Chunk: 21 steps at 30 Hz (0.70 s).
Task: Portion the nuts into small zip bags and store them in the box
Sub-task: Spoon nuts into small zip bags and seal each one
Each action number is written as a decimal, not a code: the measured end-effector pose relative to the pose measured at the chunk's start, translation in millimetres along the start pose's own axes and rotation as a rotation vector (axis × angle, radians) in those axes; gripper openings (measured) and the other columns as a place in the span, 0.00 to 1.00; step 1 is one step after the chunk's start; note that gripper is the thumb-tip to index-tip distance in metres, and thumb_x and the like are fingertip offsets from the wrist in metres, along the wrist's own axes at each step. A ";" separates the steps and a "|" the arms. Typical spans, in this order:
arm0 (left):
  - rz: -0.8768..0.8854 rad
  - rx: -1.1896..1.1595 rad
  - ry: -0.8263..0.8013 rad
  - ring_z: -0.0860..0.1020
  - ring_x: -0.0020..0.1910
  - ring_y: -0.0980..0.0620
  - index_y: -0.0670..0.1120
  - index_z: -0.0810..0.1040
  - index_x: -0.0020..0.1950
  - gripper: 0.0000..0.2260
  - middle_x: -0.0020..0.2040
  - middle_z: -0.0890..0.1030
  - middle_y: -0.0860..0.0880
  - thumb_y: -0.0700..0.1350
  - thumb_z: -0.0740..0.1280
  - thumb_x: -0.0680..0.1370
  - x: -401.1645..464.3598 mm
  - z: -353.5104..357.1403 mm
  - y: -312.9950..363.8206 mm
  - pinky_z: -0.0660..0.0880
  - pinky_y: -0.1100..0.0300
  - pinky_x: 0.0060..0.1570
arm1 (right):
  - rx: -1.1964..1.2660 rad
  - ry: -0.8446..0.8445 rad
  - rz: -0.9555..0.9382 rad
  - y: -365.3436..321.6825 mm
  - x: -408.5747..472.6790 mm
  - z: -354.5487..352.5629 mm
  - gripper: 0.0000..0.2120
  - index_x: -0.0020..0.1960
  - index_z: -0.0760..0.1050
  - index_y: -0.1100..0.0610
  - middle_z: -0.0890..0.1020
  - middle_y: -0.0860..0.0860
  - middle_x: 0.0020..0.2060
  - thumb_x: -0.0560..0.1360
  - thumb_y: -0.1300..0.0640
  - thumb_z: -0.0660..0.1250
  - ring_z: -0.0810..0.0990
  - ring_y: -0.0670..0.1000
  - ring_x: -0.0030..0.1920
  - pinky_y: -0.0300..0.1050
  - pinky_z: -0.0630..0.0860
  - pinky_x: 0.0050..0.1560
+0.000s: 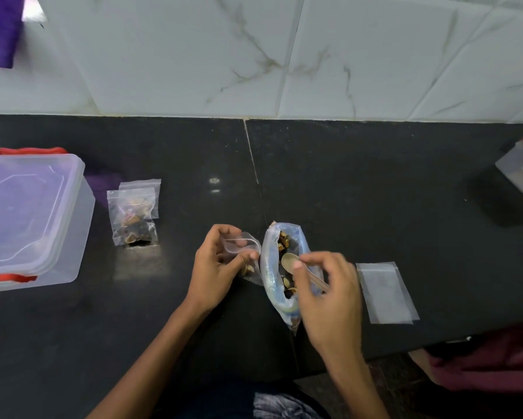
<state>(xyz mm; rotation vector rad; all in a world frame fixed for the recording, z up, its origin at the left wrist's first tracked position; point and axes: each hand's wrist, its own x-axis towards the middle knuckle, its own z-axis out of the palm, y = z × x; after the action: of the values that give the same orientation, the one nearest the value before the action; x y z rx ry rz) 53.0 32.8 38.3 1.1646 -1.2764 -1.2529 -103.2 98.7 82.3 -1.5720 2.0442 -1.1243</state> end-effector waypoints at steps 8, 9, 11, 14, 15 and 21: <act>-0.024 -0.118 0.153 0.77 0.27 0.52 0.48 0.71 0.53 0.20 0.31 0.80 0.48 0.49 0.74 0.65 -10.8 -13.8 37.3 0.74 0.61 0.25 | 0.602 -0.600 0.162 -33.1 26.6 44.0 0.15 0.55 0.77 0.54 0.84 0.50 0.50 0.70 0.52 0.72 0.82 0.46 0.53 0.45 0.78 0.56; -0.048 -0.131 0.173 0.75 0.24 0.51 0.48 0.70 0.54 0.21 0.29 0.79 0.47 0.49 0.73 0.66 -12.1 -16.8 40.5 0.73 0.61 0.23 | 0.642 -0.591 0.160 -36.5 25.5 46.7 0.12 0.54 0.78 0.56 0.84 0.52 0.48 0.72 0.54 0.71 0.82 0.48 0.52 0.44 0.78 0.54; -0.093 -0.133 0.206 0.76 0.24 0.53 0.46 0.71 0.57 0.20 0.31 0.79 0.43 0.50 0.70 0.69 -15.6 -23.6 45.1 0.73 0.63 0.23 | 0.673 -0.556 0.154 -44.2 22.1 51.3 0.08 0.52 0.79 0.57 0.85 0.53 0.46 0.76 0.55 0.67 0.83 0.49 0.49 0.42 0.79 0.52; -0.124 -0.213 0.174 0.82 0.33 0.53 0.44 0.76 0.54 0.16 0.39 0.84 0.45 0.49 0.68 0.70 -25.7 -35.8 46.8 0.78 0.63 0.30 | 0.663 -0.494 0.204 -51.5 18.5 57.3 0.10 0.52 0.80 0.58 0.85 0.53 0.45 0.79 0.54 0.62 0.83 0.49 0.48 0.41 0.79 0.50; -0.127 -0.239 0.141 0.83 0.34 0.52 0.42 0.77 0.53 0.13 0.39 0.84 0.44 0.47 0.68 0.71 -29.9 -39.2 47.1 0.79 0.61 0.32 | 0.667 -0.485 0.236 -52.8 18.0 58.8 0.11 0.52 0.80 0.58 0.85 0.53 0.45 0.79 0.53 0.62 0.83 0.49 0.48 0.42 0.79 0.50; -0.128 -0.206 0.189 0.82 0.35 0.47 0.38 0.80 0.47 0.06 0.38 0.84 0.42 0.40 0.67 0.76 -47.3 -51.5 44.2 0.79 0.57 0.32 | 0.736 -0.563 0.255 -61.2 7.5 67.7 0.07 0.51 0.79 0.57 0.85 0.48 0.39 0.77 0.55 0.66 0.84 0.44 0.41 0.37 0.80 0.41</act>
<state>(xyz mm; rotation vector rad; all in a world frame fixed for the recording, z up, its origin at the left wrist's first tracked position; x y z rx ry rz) 107.8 76.6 82.1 1.1979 -0.9237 -1.2998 -20.0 60.8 86.4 -1.0504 1.2132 -1.0138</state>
